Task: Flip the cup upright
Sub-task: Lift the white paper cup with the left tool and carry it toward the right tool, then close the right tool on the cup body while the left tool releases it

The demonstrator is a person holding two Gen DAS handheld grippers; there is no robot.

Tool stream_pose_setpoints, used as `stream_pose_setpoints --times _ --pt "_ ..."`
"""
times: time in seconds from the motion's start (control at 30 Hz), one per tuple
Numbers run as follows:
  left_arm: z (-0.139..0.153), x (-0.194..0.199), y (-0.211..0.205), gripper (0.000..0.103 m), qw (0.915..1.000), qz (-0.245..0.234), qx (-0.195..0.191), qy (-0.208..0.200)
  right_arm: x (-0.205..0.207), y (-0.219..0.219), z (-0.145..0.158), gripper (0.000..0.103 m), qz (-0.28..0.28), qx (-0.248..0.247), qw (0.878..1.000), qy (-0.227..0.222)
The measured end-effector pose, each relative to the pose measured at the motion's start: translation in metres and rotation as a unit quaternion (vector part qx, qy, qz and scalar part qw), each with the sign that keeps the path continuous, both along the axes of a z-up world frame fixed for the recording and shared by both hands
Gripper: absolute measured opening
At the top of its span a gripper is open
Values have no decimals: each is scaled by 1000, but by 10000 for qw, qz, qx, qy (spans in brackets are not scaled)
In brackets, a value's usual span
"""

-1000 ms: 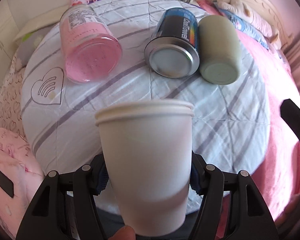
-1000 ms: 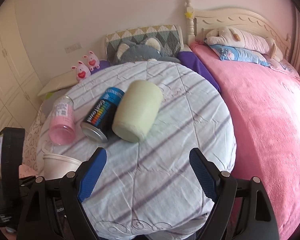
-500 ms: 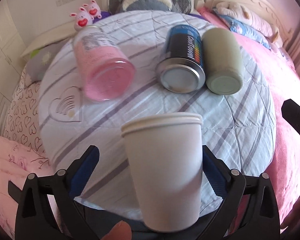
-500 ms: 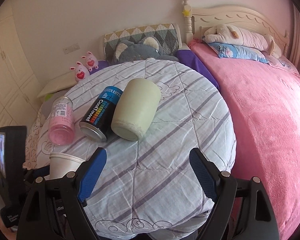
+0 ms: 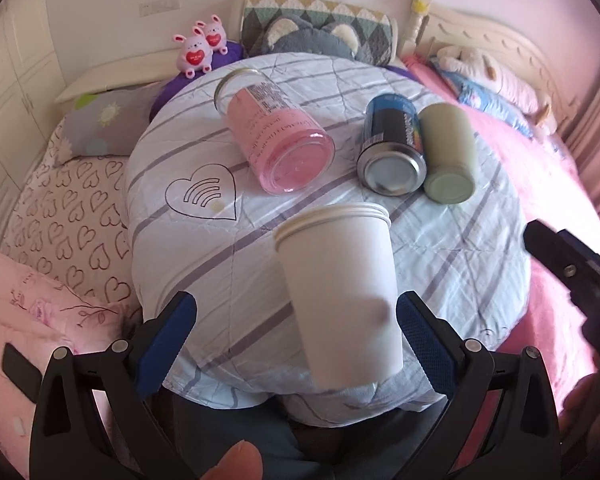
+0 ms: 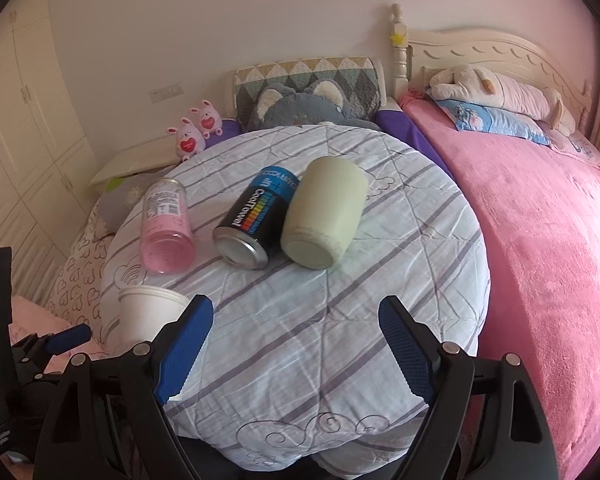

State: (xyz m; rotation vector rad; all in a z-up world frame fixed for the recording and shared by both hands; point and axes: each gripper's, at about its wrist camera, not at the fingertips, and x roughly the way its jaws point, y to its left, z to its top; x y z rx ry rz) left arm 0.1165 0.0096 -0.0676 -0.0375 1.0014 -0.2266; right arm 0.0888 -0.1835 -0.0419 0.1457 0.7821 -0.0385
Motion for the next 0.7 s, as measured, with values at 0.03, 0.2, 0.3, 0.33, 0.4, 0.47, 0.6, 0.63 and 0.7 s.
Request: stream_pose_setpoints --times 0.03,0.2,0.3,0.33,0.4,0.47,0.6,0.63,0.7 --pt "3 -3 4 101 10000 13 -42 -40 -1 2 0 85 15 -7 10000 6" --pt "14 -15 19 101 9996 196 1 -220 1 14 0 85 134 -18 9999 43" --pt "16 -20 30 101 9982 454 264 -289 4 26 -5 85 297 -5 9995 123" --pt "16 -21 33 101 9975 536 350 -309 5 33 -7 85 376 -1 9992 164" --pt "16 -24 41 101 9962 668 434 -351 7 42 -10 85 486 -4 9986 208" --pt "18 -27 49 101 9947 789 527 -401 9 52 -14 85 612 -22 9978 260" --pt "19 -31 60 101 9917 961 689 -498 16 70 -22 85 812 23 9959 396" --pt "19 -32 64 101 9910 1008 727 -500 19 73 -24 85 859 42 9953 450" --pt "18 -33 71 101 9898 1085 776 -502 24 79 -29 85 954 80 9938 570"
